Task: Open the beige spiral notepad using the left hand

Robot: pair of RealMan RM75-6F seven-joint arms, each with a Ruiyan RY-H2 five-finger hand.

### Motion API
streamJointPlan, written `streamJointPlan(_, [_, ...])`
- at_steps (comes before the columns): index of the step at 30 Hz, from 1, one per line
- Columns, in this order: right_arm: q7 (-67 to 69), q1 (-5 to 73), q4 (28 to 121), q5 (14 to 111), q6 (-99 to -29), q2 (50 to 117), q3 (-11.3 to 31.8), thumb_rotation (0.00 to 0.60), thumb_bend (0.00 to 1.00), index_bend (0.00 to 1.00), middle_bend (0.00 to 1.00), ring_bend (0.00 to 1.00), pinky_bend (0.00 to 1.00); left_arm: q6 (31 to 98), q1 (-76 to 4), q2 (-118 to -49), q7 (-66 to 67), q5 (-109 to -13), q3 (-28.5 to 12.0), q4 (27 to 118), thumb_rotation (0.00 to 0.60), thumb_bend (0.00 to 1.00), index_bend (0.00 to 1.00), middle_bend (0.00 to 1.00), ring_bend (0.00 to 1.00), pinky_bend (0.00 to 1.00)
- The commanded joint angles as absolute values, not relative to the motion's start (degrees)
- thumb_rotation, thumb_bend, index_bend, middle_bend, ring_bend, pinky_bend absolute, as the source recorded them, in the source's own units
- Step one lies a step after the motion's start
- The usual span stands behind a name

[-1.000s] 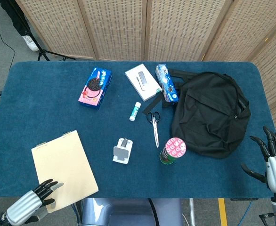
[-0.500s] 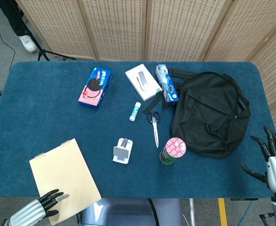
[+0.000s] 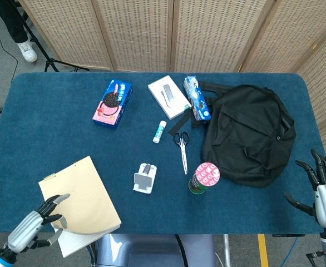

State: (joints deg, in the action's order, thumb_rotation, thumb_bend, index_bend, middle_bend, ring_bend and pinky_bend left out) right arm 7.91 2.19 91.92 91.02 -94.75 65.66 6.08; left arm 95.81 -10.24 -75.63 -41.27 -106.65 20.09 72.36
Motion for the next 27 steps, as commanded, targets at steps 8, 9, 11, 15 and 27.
streamJointPlan(8, [8.03,2.17,91.96,90.92,-94.84,65.63,6.18,0.6,0.19,0.2,0.0,0.0,0.0,87.14,-14.19,-69.67,-50.07,-86.31,6.54,90.39,0.6,0.61,0.76,0.0,0.0,0.0])
streamJointPlan(9, [8.07,2.2,91.94,90.92,-94.79,65.64,6.18,0.6,0.2,0.2,0.0,0.0,0.0,85.57,-14.66,-69.41,-49.59,-81.83,3.92,92.1,0.6,0.62,0.76,0.0,0.0,0.0])
streamJointPlan(11, [8.09,2.22,91.92,90.94,-94.78,65.65,6.18,0.6,0.19,0.2,0.0,0.0,0.0,83.5,-15.38,-69.13,-47.38,-76.24,0.58,94.27,0.6,0.63,0.76,0.0,0.0,0.0])
streamJointPlan(15, [8.01,2.22,91.91,90.89,-94.76,65.67,6.21,0.6,0.2,0.2,0.0,0.0,0.0,81.7,-17.49,-69.99,-40.05,-67.65,-5.86,94.36,0.6,0.64,0.76,0.0,0.0,0.0])
streamJointPlan(27, [7.44,2.47,91.65,90.53,-94.13,66.02,6.22,0.6,0.19,0.2,0.0,0.0,0.0,73.69,-26.13,-77.7,-20.66,-44.1,-21.21,85.39,0.6,0.65,0.76,0.0,0.0,0.0])
